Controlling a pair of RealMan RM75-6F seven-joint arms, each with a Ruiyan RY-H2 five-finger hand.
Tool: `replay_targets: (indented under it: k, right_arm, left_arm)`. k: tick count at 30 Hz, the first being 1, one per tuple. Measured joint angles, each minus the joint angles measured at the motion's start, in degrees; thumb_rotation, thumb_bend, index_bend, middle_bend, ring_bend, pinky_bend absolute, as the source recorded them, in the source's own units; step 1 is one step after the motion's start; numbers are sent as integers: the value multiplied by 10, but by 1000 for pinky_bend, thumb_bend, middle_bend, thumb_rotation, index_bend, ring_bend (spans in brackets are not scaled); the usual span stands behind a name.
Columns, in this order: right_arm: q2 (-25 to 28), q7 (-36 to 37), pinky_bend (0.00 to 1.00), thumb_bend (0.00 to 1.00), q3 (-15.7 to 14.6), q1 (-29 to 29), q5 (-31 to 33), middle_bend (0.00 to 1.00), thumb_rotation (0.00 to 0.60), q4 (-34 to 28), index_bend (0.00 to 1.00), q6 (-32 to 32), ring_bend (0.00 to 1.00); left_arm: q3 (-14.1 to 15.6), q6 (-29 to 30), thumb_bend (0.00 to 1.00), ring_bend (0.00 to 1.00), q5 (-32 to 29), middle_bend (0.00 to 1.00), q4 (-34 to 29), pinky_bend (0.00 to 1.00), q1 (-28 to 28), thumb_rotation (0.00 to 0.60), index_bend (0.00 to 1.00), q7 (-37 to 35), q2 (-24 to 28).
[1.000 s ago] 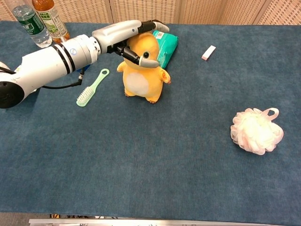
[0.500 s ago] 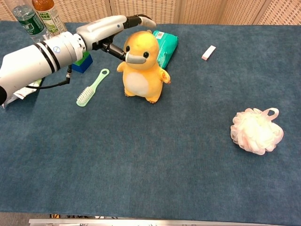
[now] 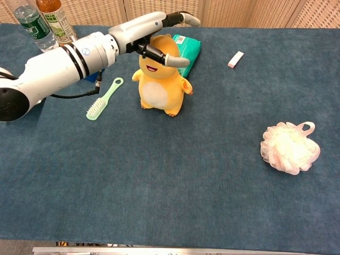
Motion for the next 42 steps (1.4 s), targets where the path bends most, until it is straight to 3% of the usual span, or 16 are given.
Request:
replay_targets:
  k: [11, 27, 34, 36, 42]
  right_arm:
    - [1, 2, 296, 168, 0, -2, -1, 378, 600, 0, 254, 1, 299]
    - [2, 0, 296, 168, 1, 2, -6, 379, 600, -5, 254, 0, 299]
    - [1, 6, 296, 168, 2, 7, -2, 379, 600, 0, 254, -10, 299]
    - [0, 9, 296, 168, 3, 9, -1, 379, 600, 3, 254, -14, 299]
    - [-1, 16, 296, 167, 5, 16, 2, 379, 600, 10, 254, -24, 299]
  left_arm:
    - [12, -5, 63, 33, -7, 50, 21, 46, -4, 297, 96, 40, -18]
    - [16, 46, 62, 31, -21, 50, -35, 46, 46, 295, 96, 69, 48]
    - [26, 94, 62, 31, -54, 50, -85, 46, 102, 570, 96, 122, 105]
    - [31, 118, 62, 32, -62, 50, -100, 46, 124, 598, 95, 136, 120]
    - [48, 197, 63, 39, -83, 50, -137, 46, 198, 600, 95, 171, 153]
